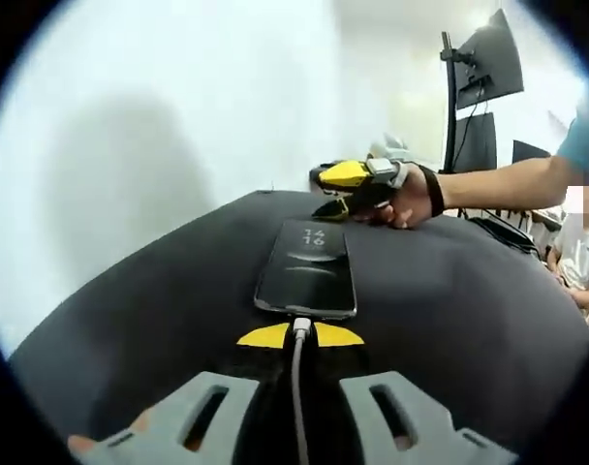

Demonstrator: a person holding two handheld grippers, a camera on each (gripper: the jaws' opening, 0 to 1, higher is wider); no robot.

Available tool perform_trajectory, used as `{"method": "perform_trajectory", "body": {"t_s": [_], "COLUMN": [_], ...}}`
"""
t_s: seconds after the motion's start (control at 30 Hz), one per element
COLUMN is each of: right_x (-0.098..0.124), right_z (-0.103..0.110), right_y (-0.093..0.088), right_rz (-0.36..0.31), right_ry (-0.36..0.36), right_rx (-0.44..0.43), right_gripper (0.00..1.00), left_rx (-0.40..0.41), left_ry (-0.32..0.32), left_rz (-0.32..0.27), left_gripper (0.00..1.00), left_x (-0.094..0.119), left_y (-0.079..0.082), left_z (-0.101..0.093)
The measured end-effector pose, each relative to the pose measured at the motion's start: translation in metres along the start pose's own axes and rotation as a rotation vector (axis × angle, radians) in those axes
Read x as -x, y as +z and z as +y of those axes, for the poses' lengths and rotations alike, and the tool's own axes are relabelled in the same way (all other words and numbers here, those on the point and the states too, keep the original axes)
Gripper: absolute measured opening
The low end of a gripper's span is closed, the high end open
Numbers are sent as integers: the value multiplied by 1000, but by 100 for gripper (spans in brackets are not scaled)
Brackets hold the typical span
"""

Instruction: Connect the charging cable to the phone, plug the charger into the socket, and turn on the power strip switch to charge the phone.

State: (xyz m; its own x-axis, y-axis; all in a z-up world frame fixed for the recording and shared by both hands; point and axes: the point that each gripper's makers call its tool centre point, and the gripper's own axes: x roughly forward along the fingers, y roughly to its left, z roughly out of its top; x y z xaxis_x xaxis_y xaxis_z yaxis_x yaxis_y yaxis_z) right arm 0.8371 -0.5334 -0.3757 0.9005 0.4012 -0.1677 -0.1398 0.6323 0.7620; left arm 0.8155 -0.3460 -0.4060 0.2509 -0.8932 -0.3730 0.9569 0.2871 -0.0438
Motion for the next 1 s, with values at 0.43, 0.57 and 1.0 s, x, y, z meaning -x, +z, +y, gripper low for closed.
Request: {"method": "perform_trajectory", "body": {"t_s": [0.43,0.57,1.0], "right_x": [0,-1,-3], "right_z": [-1,-5,-7], "right_y": [-1,2,1], "right_rz": [3,4,25], "right_ry": [-12,-15,-26], "right_rx": [7,10,22], "right_gripper": [47,46,46], "left_rx": [-15,-27,-52], "left_ry": [3,7,-3], "left_rz": [-35,-42,-25], "left_gripper": [3,3,4], "left_x": [1,1,-2], "left_y": [1,1,-3], "left_z": [-1,-3,-1]}}
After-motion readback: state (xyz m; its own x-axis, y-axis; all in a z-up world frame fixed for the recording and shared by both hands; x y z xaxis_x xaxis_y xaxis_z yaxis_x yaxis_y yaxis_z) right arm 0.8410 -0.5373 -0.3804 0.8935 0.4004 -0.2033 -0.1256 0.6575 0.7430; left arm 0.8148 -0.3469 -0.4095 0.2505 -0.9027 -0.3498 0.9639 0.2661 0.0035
